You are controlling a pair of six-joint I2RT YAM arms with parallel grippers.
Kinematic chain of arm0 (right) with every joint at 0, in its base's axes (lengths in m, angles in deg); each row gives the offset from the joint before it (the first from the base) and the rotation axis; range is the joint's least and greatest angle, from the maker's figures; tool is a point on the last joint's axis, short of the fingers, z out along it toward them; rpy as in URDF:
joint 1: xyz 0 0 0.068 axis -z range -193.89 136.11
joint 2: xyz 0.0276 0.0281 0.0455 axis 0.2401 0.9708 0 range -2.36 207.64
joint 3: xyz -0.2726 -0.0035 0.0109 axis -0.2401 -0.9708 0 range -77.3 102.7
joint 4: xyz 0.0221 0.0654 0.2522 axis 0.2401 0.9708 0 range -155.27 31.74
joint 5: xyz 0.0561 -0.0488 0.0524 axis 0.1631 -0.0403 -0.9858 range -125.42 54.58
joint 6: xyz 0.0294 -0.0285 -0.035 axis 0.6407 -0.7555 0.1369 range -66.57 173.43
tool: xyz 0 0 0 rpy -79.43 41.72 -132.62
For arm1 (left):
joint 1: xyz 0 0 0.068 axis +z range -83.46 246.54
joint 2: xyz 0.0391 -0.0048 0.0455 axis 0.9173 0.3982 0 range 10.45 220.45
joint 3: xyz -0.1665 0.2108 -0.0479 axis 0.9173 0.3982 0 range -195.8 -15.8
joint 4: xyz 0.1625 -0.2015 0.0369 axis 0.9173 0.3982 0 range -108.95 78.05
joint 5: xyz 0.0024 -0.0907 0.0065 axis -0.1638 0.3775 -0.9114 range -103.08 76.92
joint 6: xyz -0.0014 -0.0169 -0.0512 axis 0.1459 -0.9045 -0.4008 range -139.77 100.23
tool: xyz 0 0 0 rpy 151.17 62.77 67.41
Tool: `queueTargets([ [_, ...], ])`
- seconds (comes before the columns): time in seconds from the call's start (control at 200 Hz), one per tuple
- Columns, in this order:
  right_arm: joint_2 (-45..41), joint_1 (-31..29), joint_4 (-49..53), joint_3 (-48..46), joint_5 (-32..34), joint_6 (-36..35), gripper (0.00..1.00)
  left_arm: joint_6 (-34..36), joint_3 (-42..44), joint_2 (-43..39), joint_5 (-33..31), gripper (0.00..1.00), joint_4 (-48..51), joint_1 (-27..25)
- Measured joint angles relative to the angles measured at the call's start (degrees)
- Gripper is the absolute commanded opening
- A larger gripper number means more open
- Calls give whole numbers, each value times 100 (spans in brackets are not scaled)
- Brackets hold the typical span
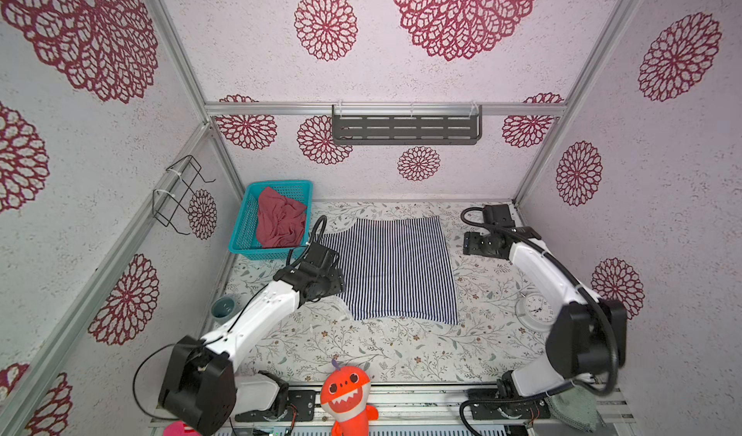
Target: Fold and stack the tank tops
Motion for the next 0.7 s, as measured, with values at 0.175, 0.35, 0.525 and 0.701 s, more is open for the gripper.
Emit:
queueTargets([
  [0.175,-1283,-573,970,-1305,-39,470,58,-1502,1405,-1045,538,66,-533,-573],
  [0.35,-2122,-907,1698,-2181,-326,973,41,-2660,2194,-750,660,66,-1469,-807],
  [0.525,-2732,-1239,1641,-2785,-765,1491,37,-3416,2339,-391,522,62,-2361,-883],
  [0.701,-2540,-1342,1200,-3244,-935,1843,28,-3904,2404,87,446,51,-2922,-973],
])
